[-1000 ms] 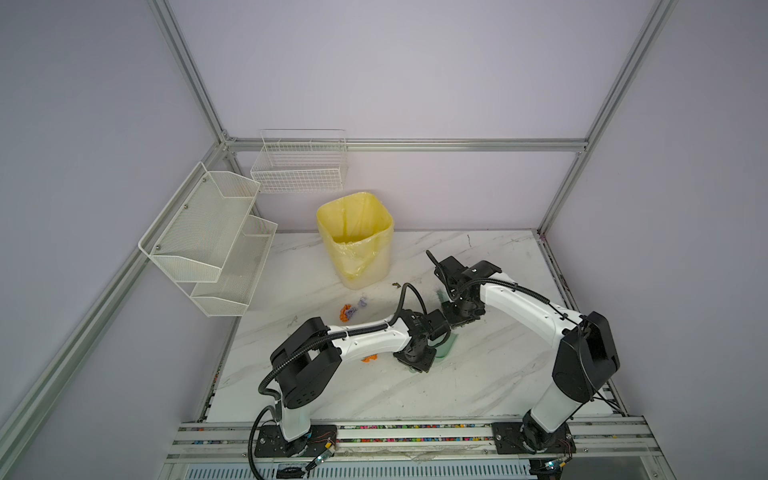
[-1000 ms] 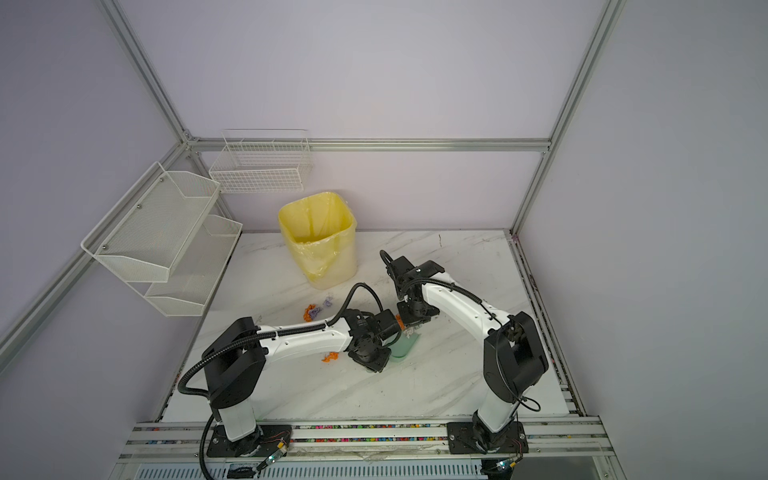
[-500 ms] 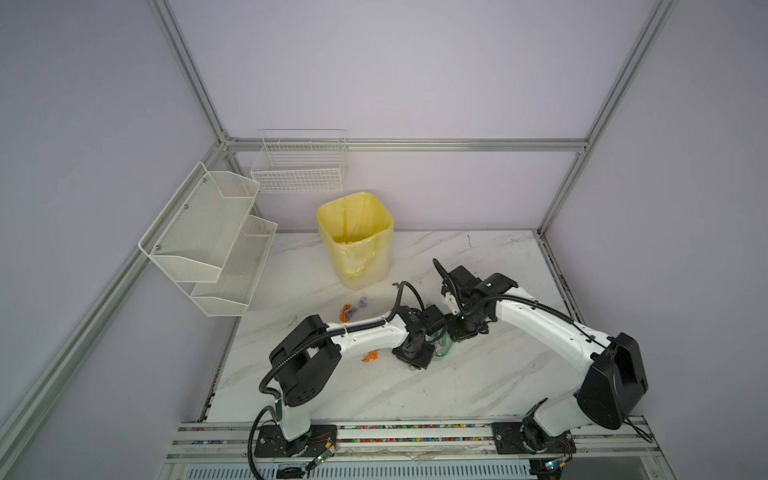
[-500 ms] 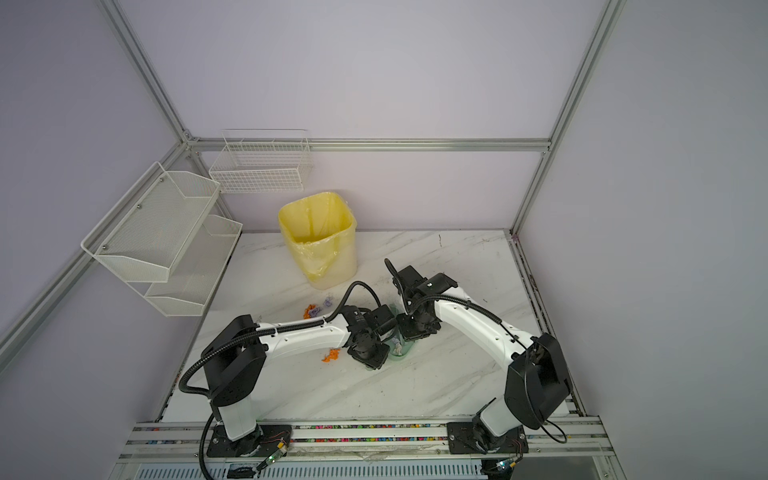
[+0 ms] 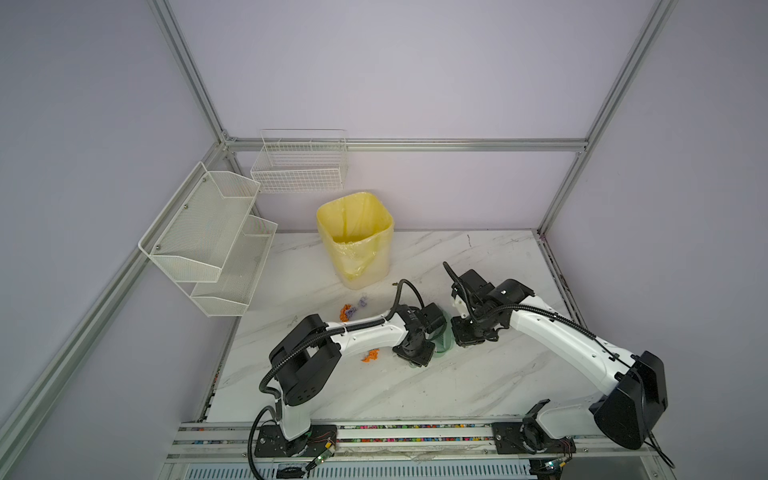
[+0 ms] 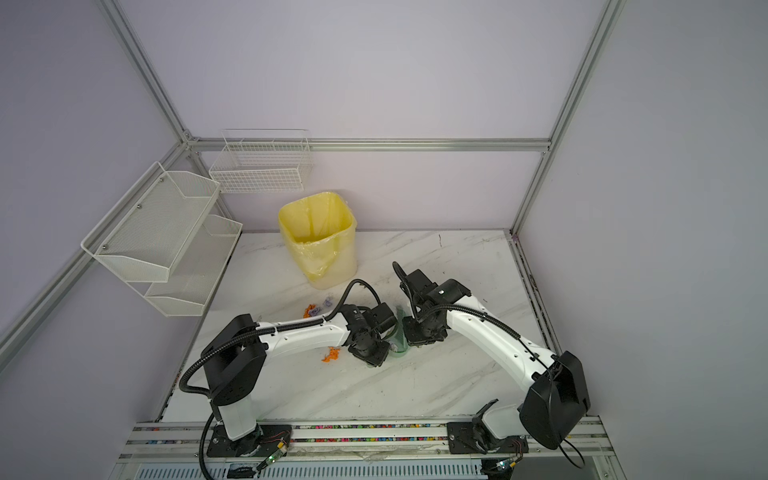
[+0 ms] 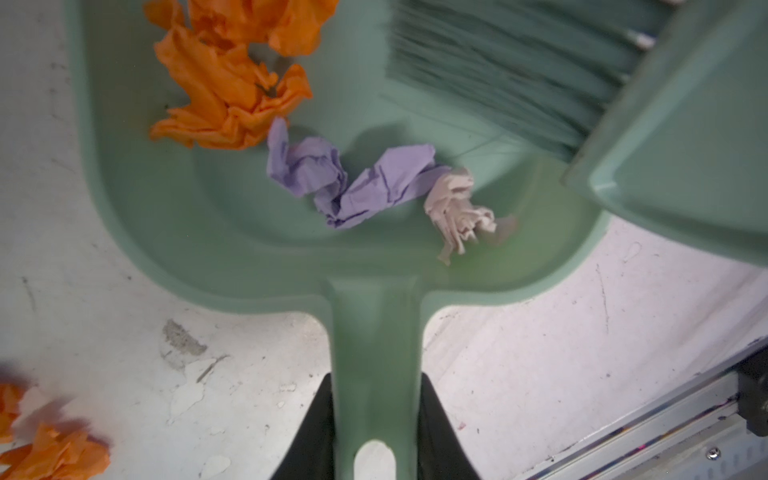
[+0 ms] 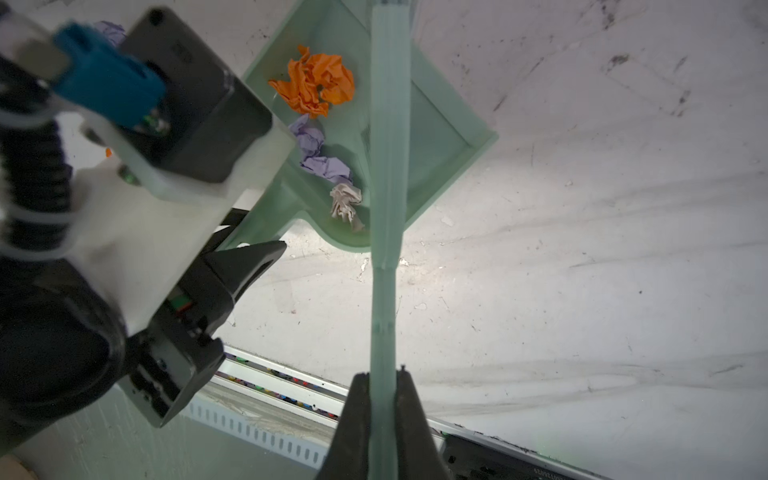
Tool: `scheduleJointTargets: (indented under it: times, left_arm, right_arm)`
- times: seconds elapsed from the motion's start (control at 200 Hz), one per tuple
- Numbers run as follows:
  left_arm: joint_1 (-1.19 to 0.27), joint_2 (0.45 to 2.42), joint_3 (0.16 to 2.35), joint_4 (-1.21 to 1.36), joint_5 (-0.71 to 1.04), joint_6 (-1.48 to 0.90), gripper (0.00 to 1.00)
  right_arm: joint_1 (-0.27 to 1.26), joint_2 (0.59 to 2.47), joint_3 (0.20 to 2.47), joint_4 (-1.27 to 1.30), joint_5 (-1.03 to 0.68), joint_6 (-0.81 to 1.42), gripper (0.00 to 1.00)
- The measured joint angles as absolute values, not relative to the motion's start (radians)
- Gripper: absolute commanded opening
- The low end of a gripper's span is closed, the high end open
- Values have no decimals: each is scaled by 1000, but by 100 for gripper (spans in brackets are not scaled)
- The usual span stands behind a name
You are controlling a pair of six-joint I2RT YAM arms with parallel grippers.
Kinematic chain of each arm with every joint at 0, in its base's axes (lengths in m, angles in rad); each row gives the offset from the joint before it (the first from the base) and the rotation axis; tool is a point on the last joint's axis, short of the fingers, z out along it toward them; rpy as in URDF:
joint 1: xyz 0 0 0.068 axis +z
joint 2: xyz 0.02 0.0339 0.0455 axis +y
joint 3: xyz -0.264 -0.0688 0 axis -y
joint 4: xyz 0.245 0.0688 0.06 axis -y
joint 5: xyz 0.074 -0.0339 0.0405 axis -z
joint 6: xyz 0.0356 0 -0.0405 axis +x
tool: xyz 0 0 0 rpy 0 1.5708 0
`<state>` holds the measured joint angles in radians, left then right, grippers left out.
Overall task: Sweep away the paper scraps from the table
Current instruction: 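Sweep lavender and orange scraps with the brush into the dustpan held by the left gripper, then draw the brush back with the right gripper away from the dustpan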
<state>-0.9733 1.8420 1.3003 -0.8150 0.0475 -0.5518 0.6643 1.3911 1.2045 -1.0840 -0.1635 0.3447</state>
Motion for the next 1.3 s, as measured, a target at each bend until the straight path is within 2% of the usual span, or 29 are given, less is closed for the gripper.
scheduleJointTargets:
  times: [0.825,1.3]
  left_arm:
    - [-971,1798,1293,-796,-37,-561,8]
    - [-990,1759,1277,-790,-70,-566,8]
  right_arm:
    - [666,1352,1300,-1083,6,434,0]
    - [632,1352,1312,-971,54,478,0]
